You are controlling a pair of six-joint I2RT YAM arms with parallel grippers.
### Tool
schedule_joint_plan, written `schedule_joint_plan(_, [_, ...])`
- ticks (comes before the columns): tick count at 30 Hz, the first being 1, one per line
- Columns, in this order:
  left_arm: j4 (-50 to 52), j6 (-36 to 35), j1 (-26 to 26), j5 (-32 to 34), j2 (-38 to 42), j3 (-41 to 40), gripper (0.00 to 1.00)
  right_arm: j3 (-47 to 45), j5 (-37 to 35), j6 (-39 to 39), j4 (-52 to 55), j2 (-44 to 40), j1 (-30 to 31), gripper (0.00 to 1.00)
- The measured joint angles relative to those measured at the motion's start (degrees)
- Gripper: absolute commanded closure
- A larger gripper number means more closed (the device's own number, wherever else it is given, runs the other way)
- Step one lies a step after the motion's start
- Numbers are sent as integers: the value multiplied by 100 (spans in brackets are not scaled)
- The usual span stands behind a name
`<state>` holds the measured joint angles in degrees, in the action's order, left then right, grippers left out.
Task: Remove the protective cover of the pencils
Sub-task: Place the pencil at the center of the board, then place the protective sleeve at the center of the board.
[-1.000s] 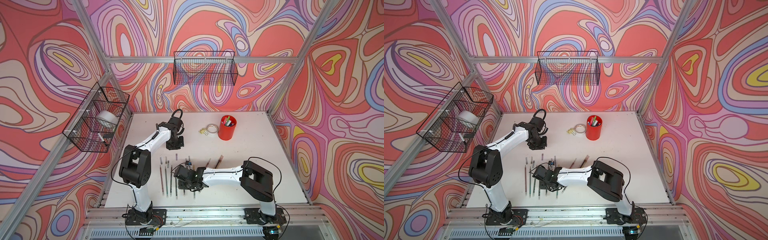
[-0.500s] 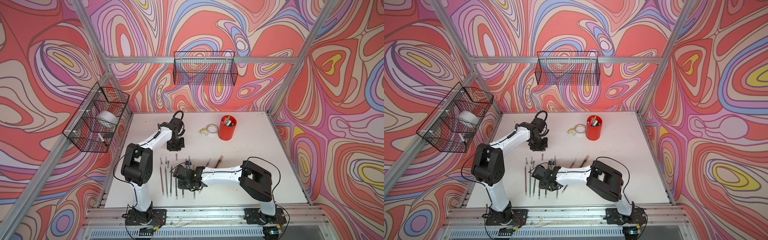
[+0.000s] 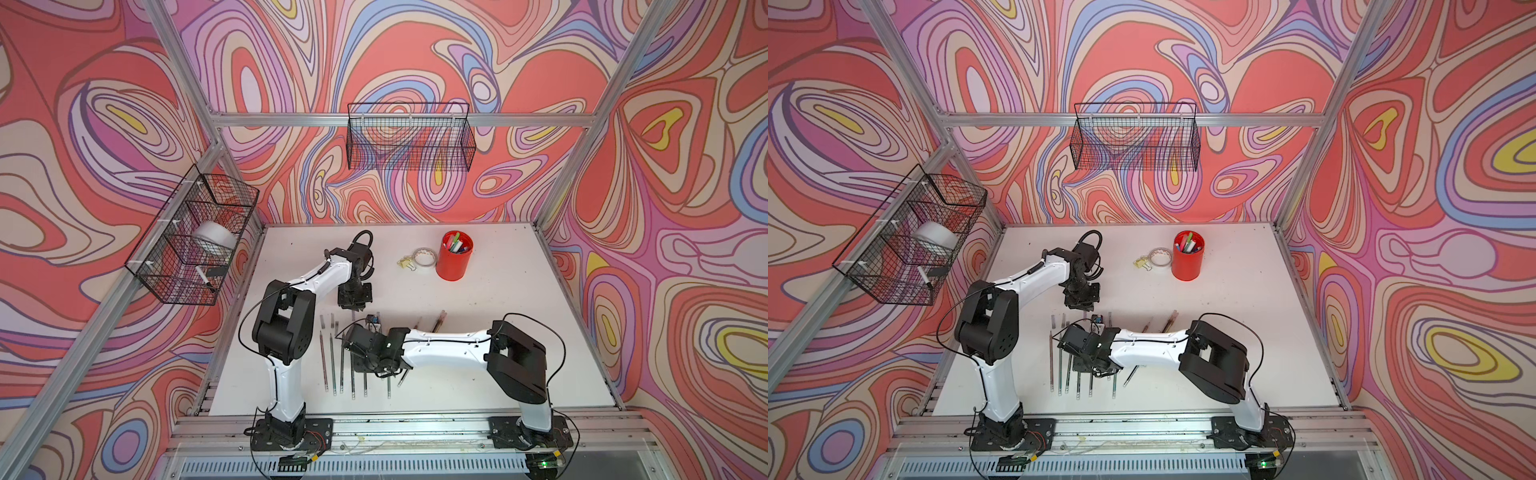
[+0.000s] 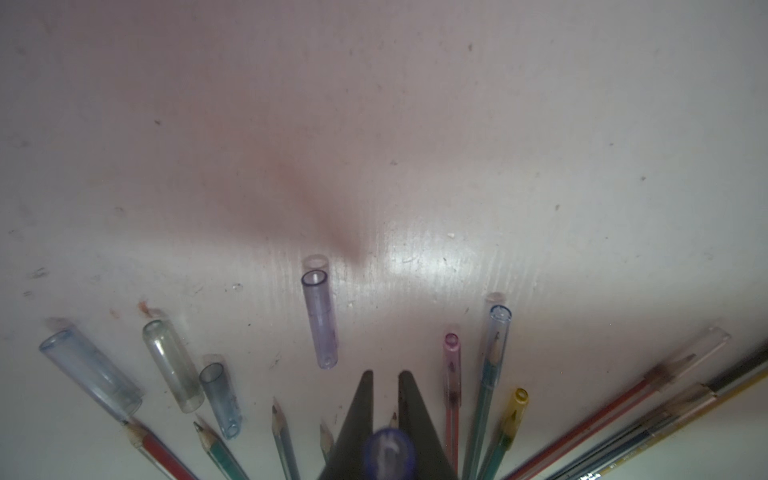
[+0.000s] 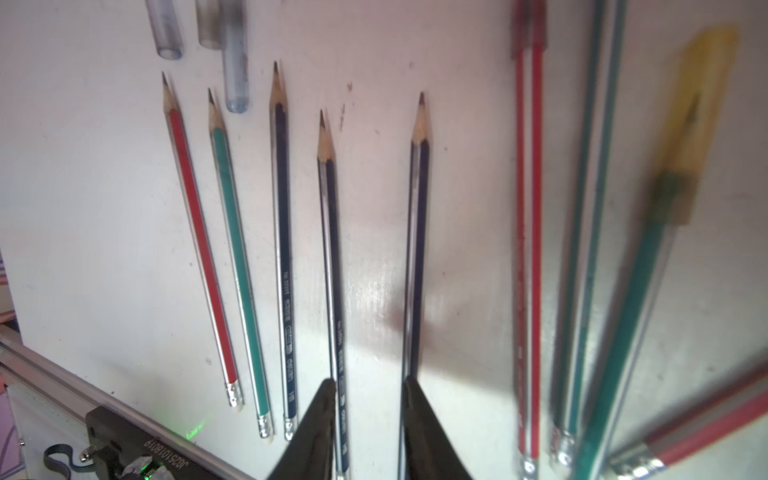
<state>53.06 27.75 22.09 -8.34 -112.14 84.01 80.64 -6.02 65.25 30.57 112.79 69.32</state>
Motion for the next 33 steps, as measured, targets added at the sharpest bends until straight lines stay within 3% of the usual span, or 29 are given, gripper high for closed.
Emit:
schedule_joint_plan(10, [0, 81, 7, -175, -280, 0, 95, -518, -494, 81, 127, -673, -72, 69])
schedule_joint_plan(21, [44, 98, 7, -168, -339, 0, 89, -796, -514, 188, 116, -706, -260, 70])
schedule_joint_plan(33, [76, 98, 33, -162, -396, 9, 70, -798, -505, 188, 74, -702, -262, 72])
